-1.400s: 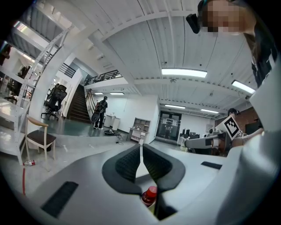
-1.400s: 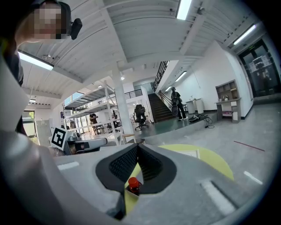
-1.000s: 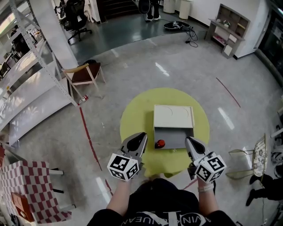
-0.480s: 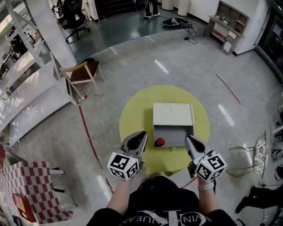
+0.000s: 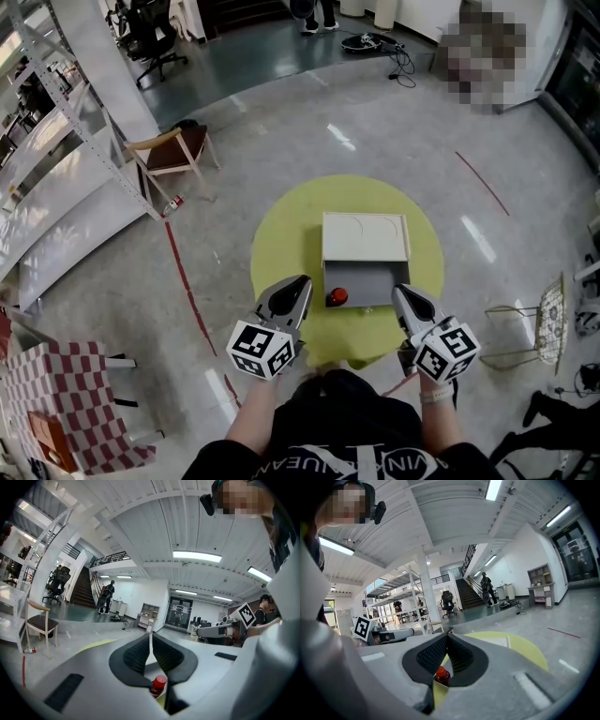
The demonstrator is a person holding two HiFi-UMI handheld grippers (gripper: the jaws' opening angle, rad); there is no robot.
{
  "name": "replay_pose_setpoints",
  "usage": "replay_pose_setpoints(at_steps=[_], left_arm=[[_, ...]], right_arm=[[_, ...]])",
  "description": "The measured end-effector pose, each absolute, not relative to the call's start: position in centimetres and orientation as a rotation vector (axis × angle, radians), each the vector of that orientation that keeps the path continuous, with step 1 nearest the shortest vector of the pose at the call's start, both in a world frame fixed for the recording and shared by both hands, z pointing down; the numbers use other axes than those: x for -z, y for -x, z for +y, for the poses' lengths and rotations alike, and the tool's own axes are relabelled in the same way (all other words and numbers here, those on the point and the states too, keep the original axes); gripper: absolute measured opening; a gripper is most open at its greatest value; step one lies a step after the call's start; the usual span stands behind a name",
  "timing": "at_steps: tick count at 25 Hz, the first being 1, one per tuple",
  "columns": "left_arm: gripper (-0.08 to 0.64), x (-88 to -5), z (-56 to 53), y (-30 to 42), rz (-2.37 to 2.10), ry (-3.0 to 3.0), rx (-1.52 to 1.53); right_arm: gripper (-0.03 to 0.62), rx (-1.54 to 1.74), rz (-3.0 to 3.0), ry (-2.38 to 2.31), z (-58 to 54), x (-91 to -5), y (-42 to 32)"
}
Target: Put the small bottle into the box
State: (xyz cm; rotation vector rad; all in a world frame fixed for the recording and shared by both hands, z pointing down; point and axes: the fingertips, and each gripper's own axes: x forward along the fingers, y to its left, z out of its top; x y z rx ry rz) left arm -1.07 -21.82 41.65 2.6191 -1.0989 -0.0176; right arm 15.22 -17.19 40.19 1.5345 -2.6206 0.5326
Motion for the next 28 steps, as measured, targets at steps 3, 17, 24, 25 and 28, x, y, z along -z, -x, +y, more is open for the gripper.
replay_pose_setpoints(at_steps=[3,17,24,25,28], left_arm=[[0.025,-41.75,-21.71,1.02,-1.095,-2.619,0.013],[0.026,-42.06,-21.2,0.7,-1.081,-2.625,0.007],[0.025,-42.09,-20.99,0.85,-1.079,-2.622,0.004],[0.025,-42.12,-20.99,0.9,-1.079,-2.621,0.002],[0.025,-42.25,-21.01,0.96,-1.079,-2.617,-0.002]], right_arm=[[0.006,-0.536,-2.622,-1.535,-17.14,-40.26,-15.17],[0.006,-0.541,-2.619,-1.55,-16.51,-40.44,-15.33],[0.006,-0.559,-2.615,-1.564,-16.21,-40.6,-15.36],[0.006,-0.562,-2.616,-1.563,-16.22,-40.63,-15.3],[0.006,-0.559,-2.622,-1.55,-16.28,-40.59,-15.14]])
